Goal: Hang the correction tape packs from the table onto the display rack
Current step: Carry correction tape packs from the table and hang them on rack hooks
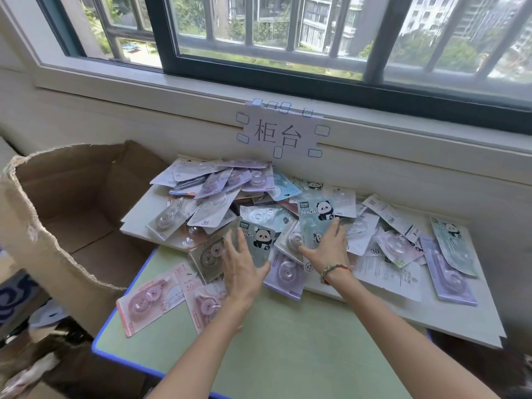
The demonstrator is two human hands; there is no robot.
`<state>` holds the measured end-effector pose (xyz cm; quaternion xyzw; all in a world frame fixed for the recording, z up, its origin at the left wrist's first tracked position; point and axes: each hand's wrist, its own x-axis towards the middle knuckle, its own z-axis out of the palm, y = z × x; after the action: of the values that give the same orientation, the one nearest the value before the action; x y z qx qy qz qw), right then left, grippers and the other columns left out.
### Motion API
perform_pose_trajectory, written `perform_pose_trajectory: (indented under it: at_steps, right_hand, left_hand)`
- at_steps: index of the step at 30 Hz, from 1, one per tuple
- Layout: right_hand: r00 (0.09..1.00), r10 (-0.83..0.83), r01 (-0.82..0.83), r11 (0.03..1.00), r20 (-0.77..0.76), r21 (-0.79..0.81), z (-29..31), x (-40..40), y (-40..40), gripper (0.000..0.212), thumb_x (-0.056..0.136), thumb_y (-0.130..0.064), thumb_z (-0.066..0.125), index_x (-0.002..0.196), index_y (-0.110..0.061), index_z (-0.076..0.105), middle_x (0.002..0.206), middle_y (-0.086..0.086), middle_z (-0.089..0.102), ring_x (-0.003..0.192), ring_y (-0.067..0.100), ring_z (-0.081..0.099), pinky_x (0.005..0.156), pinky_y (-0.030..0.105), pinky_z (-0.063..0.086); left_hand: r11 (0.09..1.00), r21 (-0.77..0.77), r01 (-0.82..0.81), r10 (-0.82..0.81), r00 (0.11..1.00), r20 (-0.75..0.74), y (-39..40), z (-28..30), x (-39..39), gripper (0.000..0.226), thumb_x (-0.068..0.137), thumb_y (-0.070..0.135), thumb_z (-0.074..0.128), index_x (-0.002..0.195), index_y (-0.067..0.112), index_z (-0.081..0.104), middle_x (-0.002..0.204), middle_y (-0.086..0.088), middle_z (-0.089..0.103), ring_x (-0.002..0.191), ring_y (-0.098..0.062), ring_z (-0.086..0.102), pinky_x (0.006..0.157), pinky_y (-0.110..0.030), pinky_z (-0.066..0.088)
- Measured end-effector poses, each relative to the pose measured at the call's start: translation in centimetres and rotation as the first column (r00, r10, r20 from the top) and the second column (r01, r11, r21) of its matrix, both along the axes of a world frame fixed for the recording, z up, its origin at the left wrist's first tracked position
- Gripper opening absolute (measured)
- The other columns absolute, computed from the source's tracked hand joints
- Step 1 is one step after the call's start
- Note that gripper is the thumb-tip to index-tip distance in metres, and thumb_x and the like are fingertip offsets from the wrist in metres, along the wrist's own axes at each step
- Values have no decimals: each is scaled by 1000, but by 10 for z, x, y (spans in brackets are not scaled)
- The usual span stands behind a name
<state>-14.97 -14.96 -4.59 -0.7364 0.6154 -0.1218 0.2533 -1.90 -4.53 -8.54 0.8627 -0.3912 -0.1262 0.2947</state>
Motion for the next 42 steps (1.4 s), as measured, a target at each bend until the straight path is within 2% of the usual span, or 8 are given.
perform_pose_trajectory:
  at_steps: [5, 9, 13, 15, 19, 24, 33, 42]
  right_hand:
    - [1000, -23, 23, 1000, -8, -16, 9, -16, 11, 118, 76, -49, 73, 150, -2, -6, 155, 16, 10, 137, 33, 28, 109, 39, 32]
    - [998, -58, 58, 997, 6, -52, 17, -31, 26, 114, 76, -47, 74, 150, -2, -1, 151, 16, 16, 133, 31, 33, 107, 37, 35]
    - [994, -108, 108, 991, -1, -76, 25, -47, 52, 112, 76, -48, 74, 150, -3, 2, 151, 14, 16, 135, 30, 31, 106, 38, 36]
    - [989, -149, 146, 985, -19, -90, 29, -54, 68, 111, 77, -49, 72, 150, -4, 1, 149, 14, 17, 133, 30, 32, 104, 37, 38]
    - [968, -252, 248, 961, -17, -123, 36, -69, 114, 111, 75, -48, 74, 149, -3, 4, 144, 14, 24, 129, 28, 39, 102, 34, 39]
    - [905, -426, 421, 894, -1, -150, 42, -94, 191, 107, 77, -46, 73, 148, -1, 7, 145, 14, 23, 129, 30, 36, 101, 37, 37]
    - [688, -724, 716, 665, 48, -211, 70, -179, 331, 112, 75, -46, 74, 149, 0, 3, 147, 16, 21, 133, 33, 31, 105, 38, 33]
    - [320, -944, 920, 289, 85, -265, 83, -289, 478, 111, 71, -47, 78, 148, -3, 11, 140, 14, 28, 124, 33, 40, 96, 39, 41]
  left_hand:
    - [999, -26, -32, 30, 996, -88, 9, 19, -3, 112, 80, 55, 67, 153, 8, -4, 157, -15, 15, 144, -32, 14, 116, -38, 21]
    - [1000, -15, -23, 22, 999, -40, 16, 33, -7, 116, 76, 60, 68, 153, 6, 1, 155, -14, 22, 141, -31, 22, 117, -41, 24]
    - [997, -58, 46, -51, 996, -76, 23, 51, -17, 118, 72, 63, 70, 154, 12, 2, 150, -15, 22, 132, -31, 39, 100, -37, 44]
    - [993, -52, 110, -113, 992, -62, 29, 61, -24, 115, 75, 64, 67, 154, 10, 4, 149, -17, 23, 129, -28, 41, 91, -31, 44]
    - [968, -99, 230, -236, 970, -49, 53, 67, -33, 116, 76, 63, 66, 153, 3, 3, 152, -19, 26, 137, -30, 33, 107, -39, 37]
    - [919, -84, 386, -382, 922, 58, 102, 74, -46, 113, 78, 65, 63, 151, -2, 8, 150, -19, 34, 134, -29, 40, 102, -39, 43]
    - [742, -126, 658, -650, 753, 101, 168, 97, -124, 107, 76, 62, 68, 150, 3, 17, 144, -14, 39, 129, -29, 45, 96, -39, 43]
    - [442, -177, 879, -881, 462, 98, 247, 108, -268, 107, 77, 62, 66, 151, 3, 16, 144, -11, 38, 129, -28, 44, 95, -40, 44]
